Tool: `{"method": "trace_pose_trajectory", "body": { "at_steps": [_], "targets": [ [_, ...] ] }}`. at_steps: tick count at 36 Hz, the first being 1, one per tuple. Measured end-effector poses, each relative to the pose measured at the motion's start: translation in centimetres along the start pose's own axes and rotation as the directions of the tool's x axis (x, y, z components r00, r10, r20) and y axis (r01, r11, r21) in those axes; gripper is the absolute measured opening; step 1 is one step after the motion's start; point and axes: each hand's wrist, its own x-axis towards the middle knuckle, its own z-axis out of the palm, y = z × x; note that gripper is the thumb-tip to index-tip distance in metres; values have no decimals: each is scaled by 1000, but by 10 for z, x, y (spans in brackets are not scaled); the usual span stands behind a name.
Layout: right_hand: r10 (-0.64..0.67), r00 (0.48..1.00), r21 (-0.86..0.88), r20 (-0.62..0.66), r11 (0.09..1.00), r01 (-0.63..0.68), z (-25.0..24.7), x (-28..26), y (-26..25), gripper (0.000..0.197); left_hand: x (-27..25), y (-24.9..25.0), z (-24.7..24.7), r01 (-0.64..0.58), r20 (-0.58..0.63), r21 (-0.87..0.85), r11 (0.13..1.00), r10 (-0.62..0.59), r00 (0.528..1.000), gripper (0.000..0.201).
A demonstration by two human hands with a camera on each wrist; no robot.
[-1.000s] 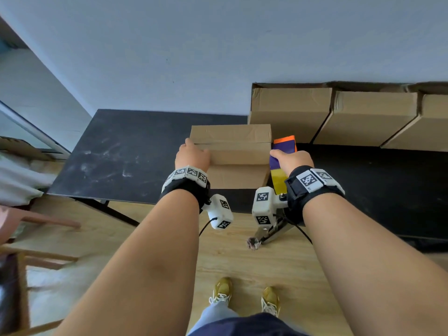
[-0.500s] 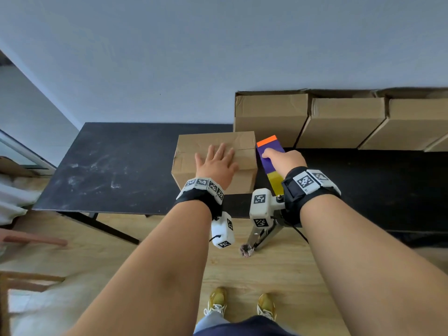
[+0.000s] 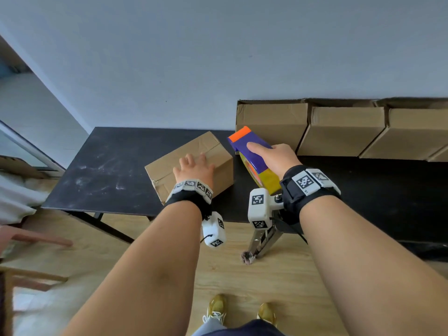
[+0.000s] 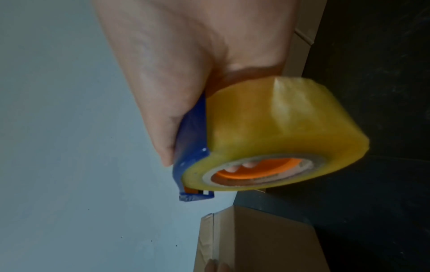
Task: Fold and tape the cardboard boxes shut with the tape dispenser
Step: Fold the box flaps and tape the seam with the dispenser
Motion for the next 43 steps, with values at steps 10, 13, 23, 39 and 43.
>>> {"method": "trace_pose_trajectory", "body": {
  "at_steps": [10,13,23,39,43],
  "targets": [
    [-40,998,86,54,996,35,-7,-6,-3,32,23,24,-61,212,230,-872,440,-13,973,31],
    [-64,995,81,79,995,58,-10,-6,-7,39,18,34,-72,338,368,-900,275,66,927,51],
    [-77,985,60,154,996,68,-25,-8,-13,40,23,25,-80,352,365,-930,106,139,921,34],
    [-71,981,25,181,997,68,-37,-17,-8,50,21,37,-84,311,357,-823,476,6,934,14],
    [-65,981,-24,182,997,70,-47,-22,-6,40,26,30,-84,312,302,-830,462,-98,948,35]
  ]
}}
